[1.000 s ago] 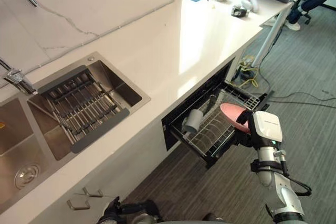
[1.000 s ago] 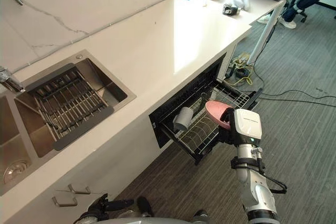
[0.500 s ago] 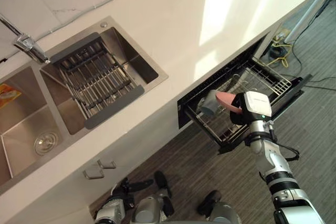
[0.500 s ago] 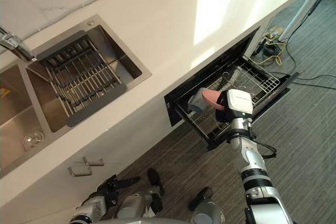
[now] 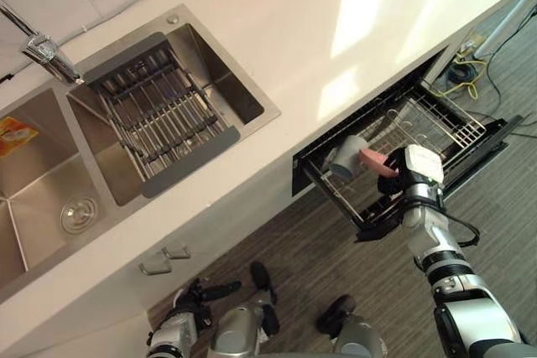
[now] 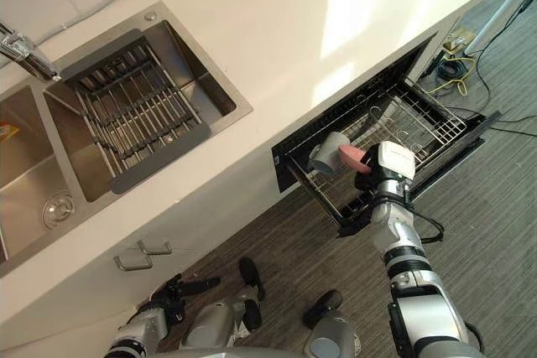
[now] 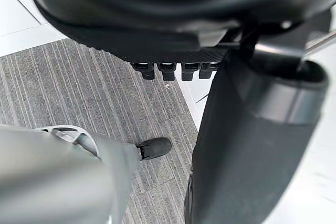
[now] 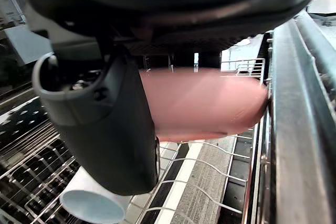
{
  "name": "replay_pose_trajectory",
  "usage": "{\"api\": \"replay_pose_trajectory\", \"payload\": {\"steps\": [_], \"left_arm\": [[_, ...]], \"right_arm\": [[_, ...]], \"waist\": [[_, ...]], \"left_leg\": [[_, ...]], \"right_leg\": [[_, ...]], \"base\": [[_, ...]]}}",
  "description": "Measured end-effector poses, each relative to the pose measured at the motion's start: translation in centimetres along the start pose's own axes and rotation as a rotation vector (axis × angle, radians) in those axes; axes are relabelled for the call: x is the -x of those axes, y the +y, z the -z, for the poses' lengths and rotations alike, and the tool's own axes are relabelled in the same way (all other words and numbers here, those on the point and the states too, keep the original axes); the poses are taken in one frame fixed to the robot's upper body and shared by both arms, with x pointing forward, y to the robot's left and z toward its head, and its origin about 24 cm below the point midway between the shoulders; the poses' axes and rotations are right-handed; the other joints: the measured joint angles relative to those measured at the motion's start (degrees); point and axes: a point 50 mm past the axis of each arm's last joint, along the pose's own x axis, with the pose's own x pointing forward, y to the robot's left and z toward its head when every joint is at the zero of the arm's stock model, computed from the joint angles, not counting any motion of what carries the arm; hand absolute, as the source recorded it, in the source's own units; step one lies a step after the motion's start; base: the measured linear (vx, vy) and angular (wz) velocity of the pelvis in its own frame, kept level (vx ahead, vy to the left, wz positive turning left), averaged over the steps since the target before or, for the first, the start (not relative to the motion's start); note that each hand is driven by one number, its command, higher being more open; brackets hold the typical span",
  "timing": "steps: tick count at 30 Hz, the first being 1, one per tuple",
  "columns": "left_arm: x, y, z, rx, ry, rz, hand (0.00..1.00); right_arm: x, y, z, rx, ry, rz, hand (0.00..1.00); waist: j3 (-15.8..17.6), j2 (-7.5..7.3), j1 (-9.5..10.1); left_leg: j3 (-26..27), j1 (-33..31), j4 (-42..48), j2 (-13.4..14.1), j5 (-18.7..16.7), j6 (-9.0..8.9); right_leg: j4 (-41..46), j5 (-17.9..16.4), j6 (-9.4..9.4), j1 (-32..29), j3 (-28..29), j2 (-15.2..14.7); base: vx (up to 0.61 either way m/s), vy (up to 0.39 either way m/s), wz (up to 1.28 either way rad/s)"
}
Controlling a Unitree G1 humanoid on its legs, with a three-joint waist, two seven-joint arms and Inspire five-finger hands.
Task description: Walk over to the sink, pick up the cup, carry it to the dishwasher, place the cup inside the dishwasher, then close the dishwasher door
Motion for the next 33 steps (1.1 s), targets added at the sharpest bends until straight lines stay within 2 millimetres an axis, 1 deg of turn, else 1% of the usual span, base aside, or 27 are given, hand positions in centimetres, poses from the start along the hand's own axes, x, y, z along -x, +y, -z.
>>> {"api": "replay_pose_trajectory", "payload": {"steps": [3, 8, 10, 12, 14, 16, 19, 21, 23, 24, 25, 26, 28, 29, 31, 32, 33], "left_arm": [[0.0, 0.0, -0.1, 0.0, -0.003, 0.001, 1.0], [0.0, 0.1, -0.1, -0.001, -0.007, 0.0, 1.0], [0.2, 0.3, 0.3, -0.001, -0.001, -0.002, 1.0], [0.2, 0.5, 0.8, -0.004, 0.01, -0.006, 1.0], [0.4, 0.7, 1.4, -0.017, 0.022, -0.009, 1.0], [0.5, 0.9, 1.6, -0.032, 0.02, -0.005, 1.0], [0.5, 1.1, 1.7, -0.045, 0.017, -0.011, 1.0], [0.6, 1.6, 2.0, -0.038, 0.025, -0.024, 1.0], [0.8, 2.0, 2.6, -0.059, 0.038, -0.037, 1.0], [0.9, 2.6, 3.1, -0.048, 0.048, -0.052, 1.0], [0.9, 2.8, 3.3, -0.041, 0.052, -0.056, 1.0], [1.0, 3.0, 3.6, -0.04, 0.06, -0.061, 1.0], [1.1, 3.3, 4.0, -0.044, 0.063, -0.069, 1.0], [1.2, 3.3, 4.1, -0.045, 0.064, -0.072, 1.0], [1.2, 3.6, 4.5, -0.044, 0.076, -0.082, 1.0], [1.3, 3.7, 4.6, -0.042, 0.08, -0.083, 1.0], [1.2, 3.7, 4.8, -0.042, 0.093, -0.084, 1.0]], "right_arm": [[0.0, 0.1, 0.6, -0.019, 0.028, -0.007, 1.0], [0.2, -0.3, 1.2, -0.081, 0.042, 0.032, 1.0], [1.1, -1.1, 1.2, -0.133, -0.021, 0.086, 1.0], [1.7, -1.5, 1.2, -0.161, -0.059, 0.114, 1.0], [2.6, -2.0, 1.8, -0.212, -0.087, 0.15, 1.0], [3.0, -2.6, 2.3, -0.26, -0.097, 0.186, 1.0], [3.5, -3.3, 4.0, -0.347, -0.04, 0.245, 1.0], [3.8, -3.3, 5.0, -0.424, 0.013, 0.267, 1.0], [4.4, -3.1, 6.2, -0.513, 0.076, 0.283, 1.0], [4.7, -3.0, 7.1, -0.587, 0.134, 0.301, 1.0], [4.9, -3.0, 7.6, -0.608, 0.157, 0.309, 1.0], [5.3, -3.0, 8.8, -0.662, 0.206, 0.329, 1.0], [6.1, -2.9, 10.9, -0.766, 0.3, 0.36, 1.0], [6.4, -2.8, 11.6, -0.791, 0.33, 0.361, 1.0], [7.7, -1.1, 14.2, -0.89, 0.467, 0.315, 1.0], [8.1, -0.4, 14.6, -0.907, 0.498, 0.294, 1.0], [9.0, 1.0, 15.3, -0.929, 0.554, 0.245, 0.0]], "waist": [[0.1, 0.06, -0.06], [0.4, 0.32, -0.13], [0.4, 0.32, -0.43], [0.4, 0.32, -0.87], [0.4, 0.26, -1.42], [0.3, 0.23, -1.99], [-0.2, -0.12, -2.21], [-1.0, -0.72, -2.5], [-2.5, -1.36, -2.7], [-3.1, -1.86, -3.17], [-3.3, -1.97, -3.34], [-4.1, -2.08, -3.43], [-4.8, -2.09, -3.77], [-4.9, -2.07, -3.93], [-6.0, -2.11, -4.67], [-6.0, -2.11, -4.91], [-6.1, -2.05, -5.12]], "left_leg": [[0.0, 0.5, 0.0, -0.1, 0.0, -0.02], [0.0, 2.2, -0.3, -0.2, -0.4, -0.35], [0.0, 2.7, -0.3, -0.1, -0.6, -0.52], [0.0, 3.3, -0.3, -0.1, -0.7, -0.51], [0.0, 4.6, -0.4, -0.1, -0.9, -0.69], [0.1, 5.2, -0.4, -0.1, -1.1, -0.87], [0.2, 6.3, -0.4, 0.0, -1.3, -0.98], [0.3, 7.1, -0.4, 0.2, -1.4, -1.2], [0.5, 7.7, -0.4, 0.4, -1.6, -1.47], [0.8, 8.8, -0.4, 0.6, -1.8, -1.74], [0.9, 9.2, -0.4, 0.7, -1.9, -1.88], [1.2, 9.6, -0.4, 0.7, -2.0, -2.07], [1.8, 10.4, -0.4, 0.9, -2.2, -2.34], [1.8, 10.4, -0.4, 0.9, -2.2, -2.36], [1.8, 10.8, -0.4, 1.0, -2.2, -2.38], [1.7, 11.1, -0.4, 1.0, -2.2, -2.38], [1.7, 11.6, -0.4, 1.0, -2.2, -2.38]], "right_leg": [[0.0, 0.0, 0.0, 0.6, 0.0, -0.1], [-0.5, -0.5, 0.09, 2.4, -0.2, -0.1], [-0.8, -0.6, 0.08, 2.9, -0.2, 0.1], [-1.2, -0.6, 0.11, 3.6, -0.2, 0.2], [-1.5, -0.6, 0.15, 5.0, -0.3, 0.4], [-1.7, -0.5, 0.33, 5.7, -0.3, 0.5], [-1.9, -0.3, 0.67, 6.8, -0.2, 0.9], [-2.5, -0.2, 0.74, 7.7, -0.1, 1.3], [-3.0, -0.2, 0.75, 8.2, 0.1, 1.8], [-3.4, -0.2, 0.77, 9.2, 0.4, 2.0], [-3.4, -0.2, 0.77, 9.5, 0.7, 2.0], [-3.5, -0.2, 0.76, 9.7, 1.2, 2.1], [-3.5, -0.2, 0.75, 10.0, 1.8, 2.4], [-3.5, -0.2, 0.74, 10.1, 1.8, 2.4], [-3.5, -0.3, 0.64, 10.4, 1.8, 2.4], [-3.5, -0.3, 0.64, 10.8, 1.7, 2.5], [-3.5, -0.5, 0.72, 11.2, 1.6, 2.5]], "base": [[0.01, -0.042, 0.01], [-0.02, -0.045, 0.0], [-0.01, -0.048, -0.01], [0.01, -0.051, -0.02], [0.01, -0.058, -0.02], [0.0, -0.048, -0.02], [-0.01, -0.048, -0.03], [-0.01, -0.058, -0.06], [0.0, -0.049, -0.09], [-0.01, -0.044, -0.11], [-0.03, -0.033, -0.14], [-0.04, -0.022, -0.14], [-0.05, -0.023, -0.16], [-0.06, -0.016, -0.08], [-0.06, -0.007, -0.01], [-0.07, -0.001, -0.03], [-0.09, 0.004, -0.05]]}}
